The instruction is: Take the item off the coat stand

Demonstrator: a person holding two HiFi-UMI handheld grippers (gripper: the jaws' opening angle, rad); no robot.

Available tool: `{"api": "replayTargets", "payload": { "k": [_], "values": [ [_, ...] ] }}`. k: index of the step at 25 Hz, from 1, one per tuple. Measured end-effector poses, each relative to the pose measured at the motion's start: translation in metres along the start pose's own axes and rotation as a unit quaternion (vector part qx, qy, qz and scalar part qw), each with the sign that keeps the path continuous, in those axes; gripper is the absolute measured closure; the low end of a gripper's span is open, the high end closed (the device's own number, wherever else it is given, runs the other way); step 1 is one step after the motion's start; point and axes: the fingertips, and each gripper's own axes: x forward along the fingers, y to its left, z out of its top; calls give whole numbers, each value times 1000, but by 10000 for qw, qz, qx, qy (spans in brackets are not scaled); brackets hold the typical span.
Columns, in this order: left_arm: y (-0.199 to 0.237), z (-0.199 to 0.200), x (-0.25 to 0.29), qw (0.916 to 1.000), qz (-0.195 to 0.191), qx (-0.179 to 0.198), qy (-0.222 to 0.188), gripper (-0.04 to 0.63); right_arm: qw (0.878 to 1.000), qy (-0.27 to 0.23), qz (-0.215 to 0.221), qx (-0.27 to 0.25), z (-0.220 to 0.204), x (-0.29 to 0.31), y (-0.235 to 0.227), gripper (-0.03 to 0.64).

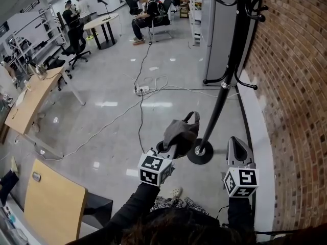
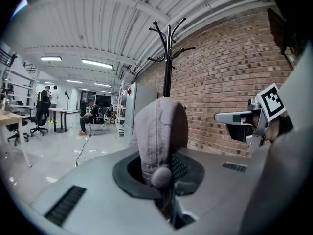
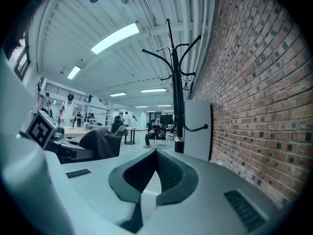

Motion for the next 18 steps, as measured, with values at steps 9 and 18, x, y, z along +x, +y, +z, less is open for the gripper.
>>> {"api": "replayTargets", "payload": {
  "k": [9, 18],
  "values": [
    [3, 2, -3, 10000, 45, -4, -23, 574, 10000, -47, 20, -7, 3, -1, 2, 617],
    [5, 2, -5, 10000, 48, -32, -19, 574, 10000, -57, 1, -18, 6, 0, 2, 617]
  ]
}}
